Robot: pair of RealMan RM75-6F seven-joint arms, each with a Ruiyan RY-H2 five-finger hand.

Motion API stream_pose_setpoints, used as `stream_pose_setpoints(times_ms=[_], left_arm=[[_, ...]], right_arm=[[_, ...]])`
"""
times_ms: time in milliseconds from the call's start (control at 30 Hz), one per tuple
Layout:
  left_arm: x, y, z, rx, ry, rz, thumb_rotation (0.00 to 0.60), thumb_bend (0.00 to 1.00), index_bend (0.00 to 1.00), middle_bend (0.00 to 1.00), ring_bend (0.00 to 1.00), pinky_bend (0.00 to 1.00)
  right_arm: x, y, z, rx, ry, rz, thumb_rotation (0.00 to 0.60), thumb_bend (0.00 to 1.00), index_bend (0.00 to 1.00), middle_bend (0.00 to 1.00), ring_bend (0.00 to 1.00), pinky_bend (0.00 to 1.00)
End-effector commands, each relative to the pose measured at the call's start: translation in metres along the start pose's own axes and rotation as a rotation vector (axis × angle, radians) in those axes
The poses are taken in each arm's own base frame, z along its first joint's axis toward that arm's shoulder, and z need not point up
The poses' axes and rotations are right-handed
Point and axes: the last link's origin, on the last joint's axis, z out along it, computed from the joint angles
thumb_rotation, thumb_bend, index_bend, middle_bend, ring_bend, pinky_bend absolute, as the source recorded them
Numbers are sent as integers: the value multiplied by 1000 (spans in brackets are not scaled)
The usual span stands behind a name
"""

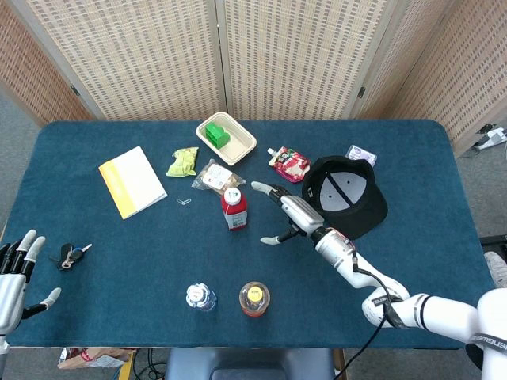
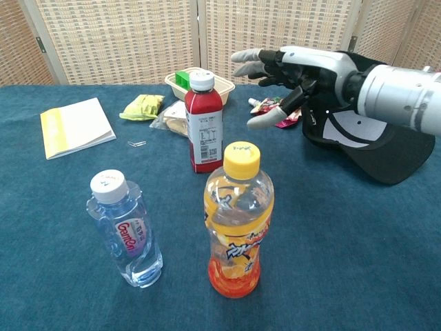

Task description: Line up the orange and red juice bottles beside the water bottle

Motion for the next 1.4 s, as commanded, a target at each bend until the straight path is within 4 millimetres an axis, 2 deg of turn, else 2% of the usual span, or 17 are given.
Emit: stream_pose_setpoints(times_ms=[33,333,533,633,700,867,1000,1133,1233,1400], left_arm=[[0,-1,-2,1,-1,0,600,168,98,21,48,39],[1,-8,-9,31,5,5,600,168,98,21,48,39],[1,-10,-10,39,9,5,600,168,98,21,48,39],[1,-11,-10,40,6,5,600,168,98,21,48,39],[1,-12,-10,42,6,6,600,168,98,21,48,39],[-1,-12,-11,43,0,7,600,169,98,21,48,39],[0,-12,-11,42,3,6,600,168,98,21,48,39],[0,-14,-13,47,6,6,600,168,98,21,48,39],[0,-14,-13,48,8,4,600,168,98,21,48,39],[0,-13,-11,41,11,2,600,168,98,21,48,39]], right_arm=[[-5,0,19,-12,-8,28,600,0,0,76,0,19],[-15,9,51,-60,-29,61,600,0,0,78,0,19],[-21,8,67,-74,-44,87,600,0,3,125,0,19],[-23,7,73,-77,-50,86,600,4,60,155,18,19],[-24,7,76,-83,-54,86,600,50,110,184,41,24],[-27,8,82,-86,-48,100,600,259,296,295,125,64],[-29,8,85,-85,-44,100,600,336,382,342,167,88],[-27,8,83,-69,-30,89,600,405,484,409,228,127],[-22,7,75,-48,-27,75,600,411,511,430,255,139],[-6,5,43,-7,-37,44,600,411,514,438,264,149]])
